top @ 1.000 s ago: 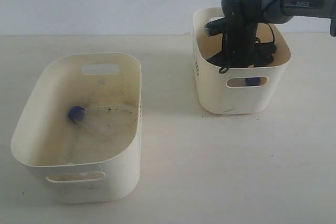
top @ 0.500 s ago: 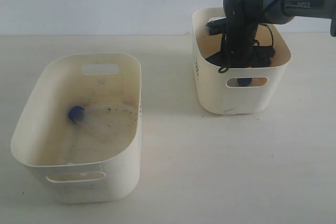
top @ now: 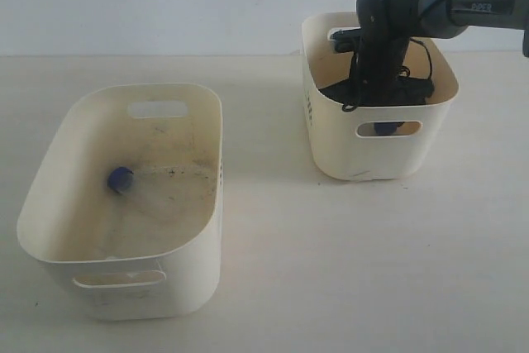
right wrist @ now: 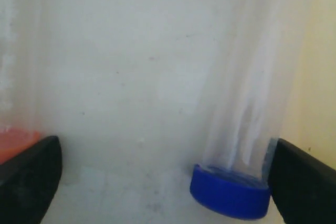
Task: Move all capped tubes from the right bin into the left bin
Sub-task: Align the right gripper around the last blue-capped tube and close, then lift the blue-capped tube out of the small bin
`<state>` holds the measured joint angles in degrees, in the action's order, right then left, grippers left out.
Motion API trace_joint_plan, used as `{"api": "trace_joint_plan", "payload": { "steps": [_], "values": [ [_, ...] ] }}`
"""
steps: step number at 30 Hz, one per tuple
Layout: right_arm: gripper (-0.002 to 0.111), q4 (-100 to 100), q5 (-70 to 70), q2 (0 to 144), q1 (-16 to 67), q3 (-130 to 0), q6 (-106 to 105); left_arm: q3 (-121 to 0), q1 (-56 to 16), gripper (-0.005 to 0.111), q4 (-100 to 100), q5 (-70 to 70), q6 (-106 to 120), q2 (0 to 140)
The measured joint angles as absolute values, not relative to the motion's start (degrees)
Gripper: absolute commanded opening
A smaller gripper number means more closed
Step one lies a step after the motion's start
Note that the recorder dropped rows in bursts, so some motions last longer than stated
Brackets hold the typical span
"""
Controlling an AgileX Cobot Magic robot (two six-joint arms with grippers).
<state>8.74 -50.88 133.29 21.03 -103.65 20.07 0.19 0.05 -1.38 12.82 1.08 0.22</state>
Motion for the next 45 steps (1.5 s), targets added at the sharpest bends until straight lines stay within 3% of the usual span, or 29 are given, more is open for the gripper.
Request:
{"api": "trace_joint_plan", "payload": {
  "steps": [8,15,17,19,23,24,33,35,39,45],
  "values": [
    [0.037,6.3,-49.6,133.6,21.0,-103.6,18.5,0.2,0.0,0.004,-1.4,12.8,1.1,0.2],
    [0.034,6.2,-49.2,133.6,21.0,-103.6,17.9,0.2,0.0,0.004,-1.4,12.8,1.1,0.2],
    [0.039,6.2,-49.0,133.6,21.0,-103.6,18.0,0.2,0.0,0.004,-1.4,12.8,1.1,0.2],
    [0.053,6.2,-48.8,133.7,21.0,-103.6,18.6,0.2,0.0,0.004,-1.4,12.8,1.1,0.2],
    [0.094,6.3,-48.3,133.8,21.0,-104.3,20.8,0.2,0.0,0.004,-1.4,12.8,1.1,0.2],
    [0.097,6.3,-48.4,133.9,21.0,-104.8,21.2,0.2,0.0,0.004,-1.4,12.8,1.1,0.2],
    [0.098,6.3,-45.8,134.0,20.7,-109.7,28.7,0.2,0.0,0.004,-1.4,12.8,1.1,0.2],
    [0.087,6.2,-45.6,135.1,20.7,-109.9,29.3,0.2,0.0,0.004,-1.4,12.8,1.1,0.2],
    [0.051,5.5,-45.0,136.0,20.7,-110.1,30.1,0.2,0.0,0.004,-1.4,12.8,1.1,0.2],
    [0.023,5.5,-46.0,136.7,20.7,-110.1,29.7,0.2,0.0,0.004,-1.4,12.8,1.1,0.2]
  ]
}}
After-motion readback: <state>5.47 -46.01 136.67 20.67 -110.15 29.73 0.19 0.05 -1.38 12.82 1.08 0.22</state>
